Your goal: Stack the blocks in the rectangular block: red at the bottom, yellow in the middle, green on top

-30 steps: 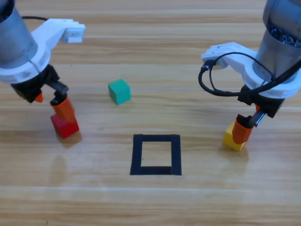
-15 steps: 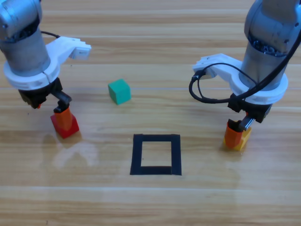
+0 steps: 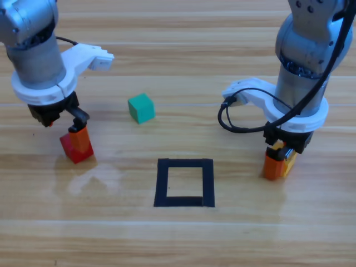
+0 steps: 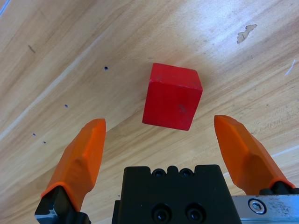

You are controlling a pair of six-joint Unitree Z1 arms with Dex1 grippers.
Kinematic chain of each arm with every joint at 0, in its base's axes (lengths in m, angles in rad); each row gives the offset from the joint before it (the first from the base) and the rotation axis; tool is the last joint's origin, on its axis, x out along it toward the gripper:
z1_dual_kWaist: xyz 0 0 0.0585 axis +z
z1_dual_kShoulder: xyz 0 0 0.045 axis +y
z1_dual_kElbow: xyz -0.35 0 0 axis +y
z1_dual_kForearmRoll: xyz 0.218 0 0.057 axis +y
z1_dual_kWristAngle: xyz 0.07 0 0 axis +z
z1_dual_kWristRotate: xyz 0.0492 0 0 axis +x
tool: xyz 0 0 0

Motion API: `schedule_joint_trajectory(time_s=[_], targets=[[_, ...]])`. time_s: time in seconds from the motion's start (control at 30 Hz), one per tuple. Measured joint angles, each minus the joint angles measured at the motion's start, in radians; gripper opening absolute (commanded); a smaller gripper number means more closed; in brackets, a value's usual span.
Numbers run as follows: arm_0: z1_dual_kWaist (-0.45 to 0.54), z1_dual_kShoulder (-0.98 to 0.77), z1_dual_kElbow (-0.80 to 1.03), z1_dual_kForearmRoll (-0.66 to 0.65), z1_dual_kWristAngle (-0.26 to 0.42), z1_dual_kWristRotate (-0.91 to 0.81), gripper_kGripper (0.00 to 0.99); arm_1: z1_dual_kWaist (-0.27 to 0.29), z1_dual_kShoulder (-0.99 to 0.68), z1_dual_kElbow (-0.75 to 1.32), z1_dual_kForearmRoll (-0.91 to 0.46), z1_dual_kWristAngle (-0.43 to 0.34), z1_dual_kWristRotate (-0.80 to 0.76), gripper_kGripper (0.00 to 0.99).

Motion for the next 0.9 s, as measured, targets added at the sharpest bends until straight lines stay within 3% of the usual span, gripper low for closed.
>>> schedule_joint_trajectory(time_s=[0.07,0.13,0.3,0.43,0.57,0.73,0.9], targets=[[-0.004,0.01,-0.001,0.0,0.0,0.0,0.988,0.0,0.003,-0.01,0.0,0.0,0.0,0.16],[-0.008,0.02,-0.002,0.0,0.0,0.0,0.988,0.0,0.004,-0.013,0.0,0.0,0.0,0.0],[-0.024,0.042,-0.01,0.005,0.0,0.0,0.986,0.0,0.004,-0.013,0.015,-0.005,0.009,0.0],[-0.031,0.047,-0.025,0.008,0.0,0.0,0.969,0.0,0.0,-0.013,0.046,-0.09,0.089,0.0],[-0.032,0.058,-0.031,0.022,0.0,0.003,0.945,-0.001,-0.051,-0.027,0.093,-0.114,0.169,0.0],[-0.033,0.071,-0.035,0.023,0.0,0.003,0.943,-0.002,-0.106,-0.078,0.101,-0.09,0.248,0.0],[-0.033,0.086,-0.056,0.029,0.0,0.004,0.94,-0.002,-0.084,-0.155,0.103,0.028,0.342,0.0]])
